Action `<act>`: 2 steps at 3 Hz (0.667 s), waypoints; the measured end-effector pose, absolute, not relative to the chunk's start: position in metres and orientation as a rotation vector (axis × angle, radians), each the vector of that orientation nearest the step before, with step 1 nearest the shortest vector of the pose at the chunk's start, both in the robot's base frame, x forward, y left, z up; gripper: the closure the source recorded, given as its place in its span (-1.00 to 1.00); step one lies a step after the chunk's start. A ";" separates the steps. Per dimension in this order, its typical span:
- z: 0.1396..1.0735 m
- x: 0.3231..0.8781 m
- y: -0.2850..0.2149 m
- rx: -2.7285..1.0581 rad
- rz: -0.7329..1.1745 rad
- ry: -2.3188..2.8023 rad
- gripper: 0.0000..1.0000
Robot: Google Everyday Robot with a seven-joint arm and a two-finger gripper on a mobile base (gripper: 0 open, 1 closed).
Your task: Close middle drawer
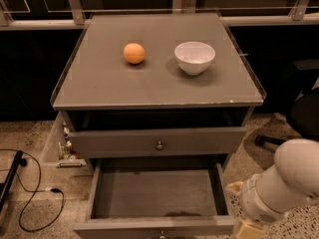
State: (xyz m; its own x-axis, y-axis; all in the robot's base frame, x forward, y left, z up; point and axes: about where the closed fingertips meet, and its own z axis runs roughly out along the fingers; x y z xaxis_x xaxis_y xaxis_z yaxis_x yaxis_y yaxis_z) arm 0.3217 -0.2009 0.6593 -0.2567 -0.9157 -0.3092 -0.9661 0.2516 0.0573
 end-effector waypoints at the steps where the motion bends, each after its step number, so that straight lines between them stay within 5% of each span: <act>1: 0.588 0.323 -0.196 -1.736 0.424 2.317 -0.16; 2: 0.539 0.336 -0.196 -1.671 0.437 2.277 0.30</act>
Offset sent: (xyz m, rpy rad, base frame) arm 0.0329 0.0034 -0.1803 0.1653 -0.0696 -0.0713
